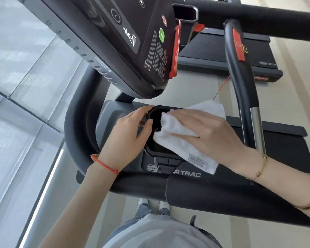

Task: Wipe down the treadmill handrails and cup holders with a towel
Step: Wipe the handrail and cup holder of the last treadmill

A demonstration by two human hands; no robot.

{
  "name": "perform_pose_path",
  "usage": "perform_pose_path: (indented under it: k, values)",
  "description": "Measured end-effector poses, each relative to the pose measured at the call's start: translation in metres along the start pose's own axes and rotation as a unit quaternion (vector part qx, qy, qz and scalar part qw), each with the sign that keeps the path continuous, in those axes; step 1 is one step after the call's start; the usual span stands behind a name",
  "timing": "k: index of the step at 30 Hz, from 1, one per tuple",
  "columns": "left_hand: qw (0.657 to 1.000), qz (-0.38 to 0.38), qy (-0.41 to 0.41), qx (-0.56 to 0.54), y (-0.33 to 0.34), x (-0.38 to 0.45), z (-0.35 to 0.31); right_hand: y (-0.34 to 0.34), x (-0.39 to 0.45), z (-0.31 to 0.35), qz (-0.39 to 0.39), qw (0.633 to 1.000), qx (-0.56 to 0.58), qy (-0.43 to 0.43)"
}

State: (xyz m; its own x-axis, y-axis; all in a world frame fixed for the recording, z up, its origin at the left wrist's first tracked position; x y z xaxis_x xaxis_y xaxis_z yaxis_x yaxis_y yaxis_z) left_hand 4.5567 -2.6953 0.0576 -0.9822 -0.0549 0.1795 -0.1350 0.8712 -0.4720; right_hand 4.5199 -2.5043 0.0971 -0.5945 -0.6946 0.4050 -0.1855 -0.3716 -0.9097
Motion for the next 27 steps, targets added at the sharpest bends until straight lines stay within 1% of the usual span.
perform_pose_path:
  k: [4, 5, 6, 7, 8, 9, 10, 11, 13, 15, 18, 20, 22, 25, 27]
  values:
    - [1.000, -0.005, -0.001, 0.013, 0.001, 0.000, -0.001, -0.013, -0.001, -0.009, -0.146, 0.988, -0.036, 0.039]
    - [1.000, -0.005, 0.000, 0.014, 0.001, 0.000, -0.001, -0.015, 0.005, -0.010, -0.169, 0.983, -0.054, 0.036]
    - [1.000, -0.005, 0.002, 0.015, 0.001, 0.000, 0.000, -0.015, 0.012, -0.011, -0.168, 0.983, -0.065, 0.031]
    - [1.000, -0.004, 0.004, 0.014, 0.001, 0.000, -0.001, -0.011, 0.020, -0.012, -0.122, 0.990, -0.061, 0.030]
    - [1.000, -0.004, 0.004, 0.010, 0.002, 0.000, -0.001, -0.004, 0.028, -0.013, -0.039, 0.997, -0.043, 0.044]
    - [1.000, -0.005, 0.001, 0.006, 0.002, 0.000, -0.002, 0.007, 0.034, -0.014, 0.059, 0.996, -0.025, 0.064]
    - [1.000, -0.007, -0.003, 0.003, 0.002, 0.000, -0.002, 0.017, 0.039, -0.016, 0.138, 0.987, -0.029, 0.073]
    - [1.000, -0.009, -0.006, 0.003, 0.002, 0.000, -0.002, 0.024, 0.043, -0.018, 0.180, 0.980, -0.053, 0.071]
    - [1.000, -0.012, -0.008, 0.002, 0.002, 0.000, -0.002, 0.030, 0.052, -0.021, 0.197, 0.974, -0.087, 0.074]
    - [1.000, -0.012, -0.008, -0.005, 0.002, 0.000, -0.002, 0.027, 0.051, -0.028, 0.192, 0.974, -0.070, 0.099]
    - [1.000, -0.008, -0.006, -0.019, 0.002, 0.000, -0.003, 0.023, 0.028, -0.041, 0.220, 0.954, 0.022, 0.202]
    - [1.000, -0.005, -0.010, -0.017, 0.002, 0.000, -0.003, 0.022, 0.019, -0.042, 0.236, 0.940, 0.034, 0.243]
    - [1.000, -0.005, -0.013, -0.013, 0.003, 0.000, -0.002, 0.024, 0.024, -0.039, 0.236, 0.941, 0.018, 0.240]
    - [1.000, -0.005, -0.009, -0.015, 0.003, 0.001, -0.002, 0.025, 0.041, -0.033, 0.239, 0.948, 0.030, 0.210]
    - [1.000, -0.002, -0.011, -0.017, 0.002, 0.001, -0.002, 0.025, 0.040, -0.032, 0.221, 0.947, 0.055, 0.226]
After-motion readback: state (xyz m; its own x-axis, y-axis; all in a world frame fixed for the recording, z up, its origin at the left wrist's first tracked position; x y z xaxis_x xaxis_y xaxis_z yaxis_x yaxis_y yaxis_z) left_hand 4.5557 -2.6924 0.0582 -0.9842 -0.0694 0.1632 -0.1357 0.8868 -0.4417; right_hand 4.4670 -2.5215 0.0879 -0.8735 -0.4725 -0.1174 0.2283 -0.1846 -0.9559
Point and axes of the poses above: each hand's wrist, its own x-axis towards the middle knuckle, its own y-axis out of the palm, z = x × y, the point moved 4 cm from there along x, towards the middle knuckle, and after that the axes turned 15 degrees about -x, right-handed, at the moved point
